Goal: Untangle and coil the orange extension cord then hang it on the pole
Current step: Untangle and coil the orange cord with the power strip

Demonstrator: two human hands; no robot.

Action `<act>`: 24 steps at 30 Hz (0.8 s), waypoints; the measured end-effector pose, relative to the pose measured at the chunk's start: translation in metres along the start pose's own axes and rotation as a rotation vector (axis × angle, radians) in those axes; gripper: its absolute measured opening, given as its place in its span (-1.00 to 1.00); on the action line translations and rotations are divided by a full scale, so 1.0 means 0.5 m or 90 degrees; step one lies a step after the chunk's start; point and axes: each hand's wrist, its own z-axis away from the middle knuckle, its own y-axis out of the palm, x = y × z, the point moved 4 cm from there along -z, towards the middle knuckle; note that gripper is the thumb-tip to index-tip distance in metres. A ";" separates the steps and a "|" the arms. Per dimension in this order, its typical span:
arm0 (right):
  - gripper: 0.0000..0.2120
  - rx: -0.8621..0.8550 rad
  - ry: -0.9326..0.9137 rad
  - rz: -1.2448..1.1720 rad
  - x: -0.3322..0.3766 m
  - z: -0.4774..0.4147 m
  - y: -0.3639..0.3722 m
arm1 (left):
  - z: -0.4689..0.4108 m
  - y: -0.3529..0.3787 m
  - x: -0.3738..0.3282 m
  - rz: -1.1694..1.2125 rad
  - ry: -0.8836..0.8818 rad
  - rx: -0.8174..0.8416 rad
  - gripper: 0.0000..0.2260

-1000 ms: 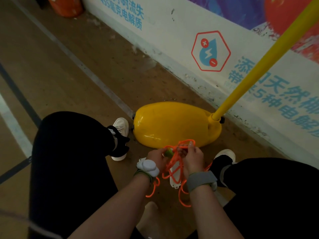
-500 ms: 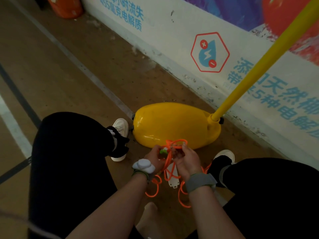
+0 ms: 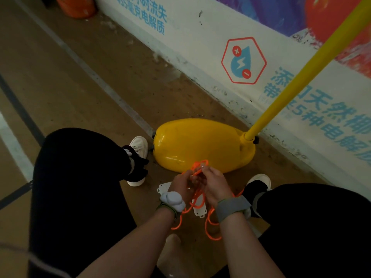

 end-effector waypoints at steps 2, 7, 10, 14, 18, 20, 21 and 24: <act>-0.78 -0.007 -0.008 -0.010 0.000 0.000 0.002 | -0.002 0.000 0.004 -0.002 -0.021 -0.007 -0.74; -0.70 -0.058 0.003 -0.332 0.010 -0.010 -0.023 | -0.005 -0.011 0.035 0.065 -0.109 -0.007 -0.59; -0.65 -0.034 0.017 -0.525 0.038 -0.013 -0.034 | -0.002 0.002 0.058 0.001 -0.126 0.087 -0.62; -0.67 0.037 0.034 -0.402 0.065 -0.003 -0.034 | 0.005 0.021 0.096 -0.027 -0.218 0.133 -0.63; -0.72 0.134 0.047 -0.210 0.068 0.019 -0.001 | -0.010 0.026 0.091 -0.024 -0.189 0.142 -0.41; -0.76 0.228 0.061 -0.171 0.065 0.032 0.021 | -0.014 0.030 0.079 0.025 -0.135 0.140 -0.31; -0.77 0.279 0.066 -0.165 0.066 0.038 0.028 | -0.016 0.035 0.080 0.041 -0.113 0.145 -0.29; -0.77 0.356 0.045 -0.144 0.077 0.040 0.029 | -0.011 0.049 0.068 0.055 -0.052 0.184 -0.48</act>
